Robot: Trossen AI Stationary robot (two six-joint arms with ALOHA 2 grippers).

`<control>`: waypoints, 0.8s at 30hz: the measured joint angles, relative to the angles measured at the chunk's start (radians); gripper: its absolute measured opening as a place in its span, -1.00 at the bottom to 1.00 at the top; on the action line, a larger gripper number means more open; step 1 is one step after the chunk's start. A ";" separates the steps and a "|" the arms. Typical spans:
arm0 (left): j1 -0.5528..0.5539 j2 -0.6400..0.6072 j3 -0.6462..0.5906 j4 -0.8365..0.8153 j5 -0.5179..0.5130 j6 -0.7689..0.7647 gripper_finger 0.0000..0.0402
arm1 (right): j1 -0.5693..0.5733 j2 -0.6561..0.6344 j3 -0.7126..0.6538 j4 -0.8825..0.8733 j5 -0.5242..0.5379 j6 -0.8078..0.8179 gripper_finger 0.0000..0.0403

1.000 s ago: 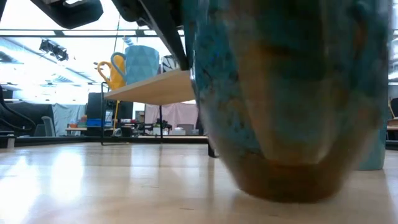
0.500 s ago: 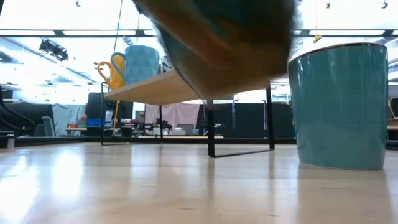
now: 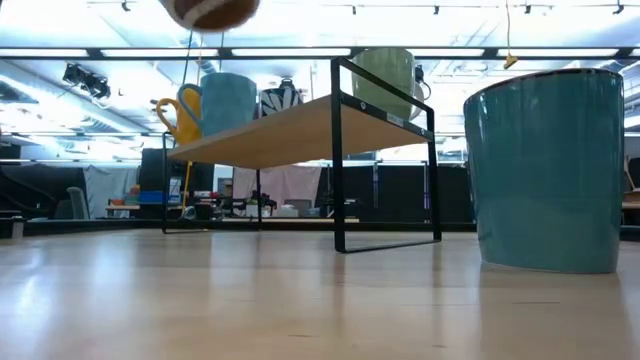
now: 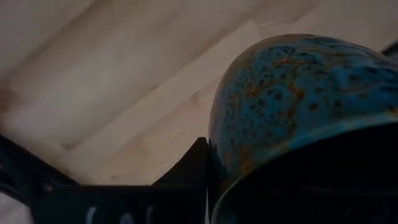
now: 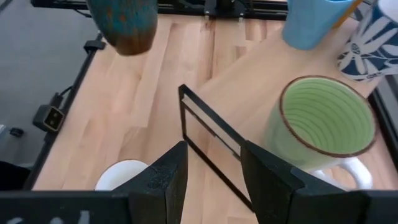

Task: Place coffee mugs
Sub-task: Put the brown mug on the shelf

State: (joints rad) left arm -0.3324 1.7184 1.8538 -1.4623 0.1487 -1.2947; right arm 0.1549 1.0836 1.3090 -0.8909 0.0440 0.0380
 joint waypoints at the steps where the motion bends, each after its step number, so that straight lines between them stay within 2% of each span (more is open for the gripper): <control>1: 0.009 -0.012 0.000 -0.006 0.000 0.039 -0.79 | 0.000 0.001 0.000 0.000 0.011 -0.002 -0.24; 7: 0.076 -0.106 0.000 -0.023 -0.092 0.214 -0.79 | -0.005 0.004 0.000 0.004 0.070 -0.012 -0.24; 16: 0.274 -0.164 0.000 -0.040 -0.205 0.476 -0.79 | -0.037 0.016 0.000 0.049 0.150 0.094 -0.24; 24: 0.470 -0.126 0.007 0.044 -0.099 0.496 -0.79 | -0.047 0.024 0.000 0.097 0.143 0.101 -0.24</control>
State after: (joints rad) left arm 0.1372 1.5923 1.8603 -1.4188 0.0493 -0.7984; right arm 0.1083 1.1072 1.3087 -0.7943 0.1875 0.1388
